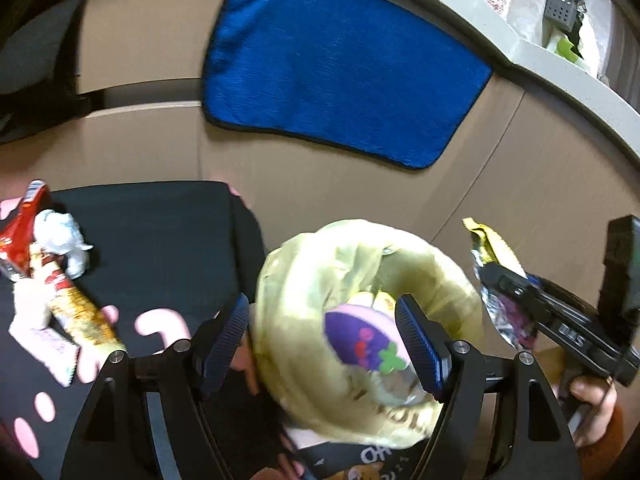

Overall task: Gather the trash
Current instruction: 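Open the right gripper to drop the snack packet into the yellow bag, then grasp the red Wanglaoji can with the left gripper while the right gripper grasps the red paper cup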

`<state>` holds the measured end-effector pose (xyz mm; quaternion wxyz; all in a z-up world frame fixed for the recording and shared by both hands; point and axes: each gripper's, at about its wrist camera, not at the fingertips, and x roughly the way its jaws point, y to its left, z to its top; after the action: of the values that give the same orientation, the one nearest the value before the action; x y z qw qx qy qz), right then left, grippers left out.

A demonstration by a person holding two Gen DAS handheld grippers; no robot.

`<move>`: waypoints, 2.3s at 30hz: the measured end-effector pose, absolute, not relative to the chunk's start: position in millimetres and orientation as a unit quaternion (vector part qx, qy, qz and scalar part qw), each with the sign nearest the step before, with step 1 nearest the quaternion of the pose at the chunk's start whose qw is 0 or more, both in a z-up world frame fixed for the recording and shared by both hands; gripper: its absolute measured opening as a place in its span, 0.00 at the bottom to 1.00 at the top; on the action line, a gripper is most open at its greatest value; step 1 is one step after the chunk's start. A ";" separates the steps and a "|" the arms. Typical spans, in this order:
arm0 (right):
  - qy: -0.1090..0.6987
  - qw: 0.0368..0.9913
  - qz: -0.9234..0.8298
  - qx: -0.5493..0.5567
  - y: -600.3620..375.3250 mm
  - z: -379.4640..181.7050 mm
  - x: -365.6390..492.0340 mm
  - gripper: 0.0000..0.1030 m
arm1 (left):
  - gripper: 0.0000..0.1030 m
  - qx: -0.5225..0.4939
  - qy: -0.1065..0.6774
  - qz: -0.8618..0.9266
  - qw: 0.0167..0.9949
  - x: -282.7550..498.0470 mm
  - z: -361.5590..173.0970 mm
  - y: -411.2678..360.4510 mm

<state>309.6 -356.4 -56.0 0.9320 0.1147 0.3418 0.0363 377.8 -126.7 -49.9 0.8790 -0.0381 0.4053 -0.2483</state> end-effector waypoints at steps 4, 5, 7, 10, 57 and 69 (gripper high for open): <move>0.358 0.925 0.045 0.118 -348.1 -68.7 321.0 0.43 | 0.73 -0.049 0.411 -0.232 0.880 371.9 -53.1 -102.4; 0.363 0.923 0.048 0.121 -346.4 -71.8 322.5 0.48 | 0.73 -0.056 0.418 -0.230 0.877 371.6 -55.5 -96.2; 0.366 0.921 0.049 0.121 -343.3 -74.2 322.3 0.48 | 0.72 -0.071 0.442 -0.223 0.866 372.4 -62.7 -83.7; 0.372 0.921 0.046 0.111 -336.0 -74.6 319.6 0.48 | 0.67 -0.081 0.455 -0.207 0.862 369.2 -72.2 -67.2; 0.380 0.895 0.224 0.057 -129.6 -93.8 323.6 0.74 | 0.63 -0.199 0.341 -0.115 0.912 427.1 -66.3 166.1; 0.405 0.882 0.230 0.063 -131.3 -118.1 334.3 0.74 | 0.63 -0.167 0.396 -0.086 0.899 527.9 -96.8 159.7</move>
<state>334.3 -131.3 -118.1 0.8824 0.0633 0.4054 0.2303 527.9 159.7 -96.8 0.8989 -0.1673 0.3955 -0.0865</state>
